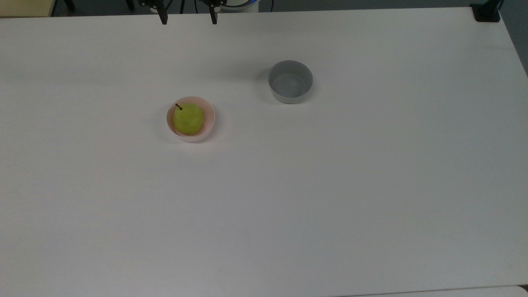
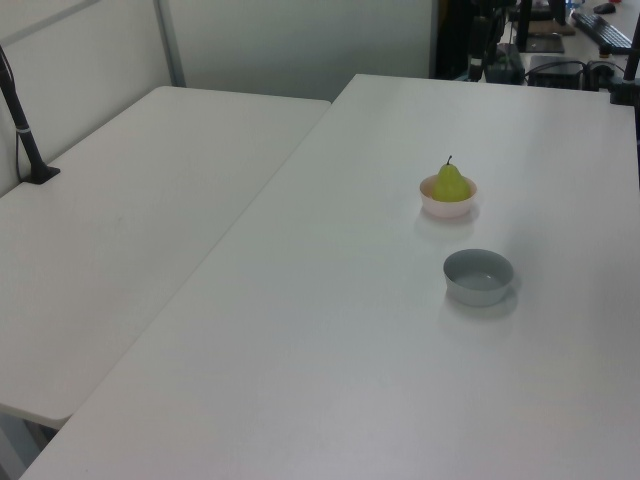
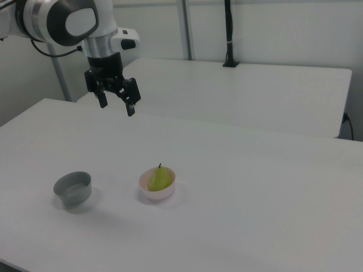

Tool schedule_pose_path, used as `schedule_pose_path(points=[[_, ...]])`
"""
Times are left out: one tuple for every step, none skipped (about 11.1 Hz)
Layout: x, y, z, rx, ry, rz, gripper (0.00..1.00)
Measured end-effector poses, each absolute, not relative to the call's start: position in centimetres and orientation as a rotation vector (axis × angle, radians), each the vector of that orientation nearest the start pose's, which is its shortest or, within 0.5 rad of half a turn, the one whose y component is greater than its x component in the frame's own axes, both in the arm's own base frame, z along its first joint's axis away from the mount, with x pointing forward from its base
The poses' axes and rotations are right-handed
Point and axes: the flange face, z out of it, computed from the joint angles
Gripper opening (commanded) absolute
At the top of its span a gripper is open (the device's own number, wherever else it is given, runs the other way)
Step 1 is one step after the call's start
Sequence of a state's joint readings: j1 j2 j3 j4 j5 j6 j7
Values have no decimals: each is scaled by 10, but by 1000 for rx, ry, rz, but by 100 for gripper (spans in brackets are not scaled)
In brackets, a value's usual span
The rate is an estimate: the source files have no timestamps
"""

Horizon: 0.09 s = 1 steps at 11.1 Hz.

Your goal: Place the pear in the bowl

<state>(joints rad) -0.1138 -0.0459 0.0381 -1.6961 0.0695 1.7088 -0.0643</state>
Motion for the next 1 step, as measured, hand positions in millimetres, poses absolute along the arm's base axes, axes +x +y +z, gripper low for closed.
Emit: schedule_pose_path(points=[[550,-35,603,-3077,29,-96,100]])
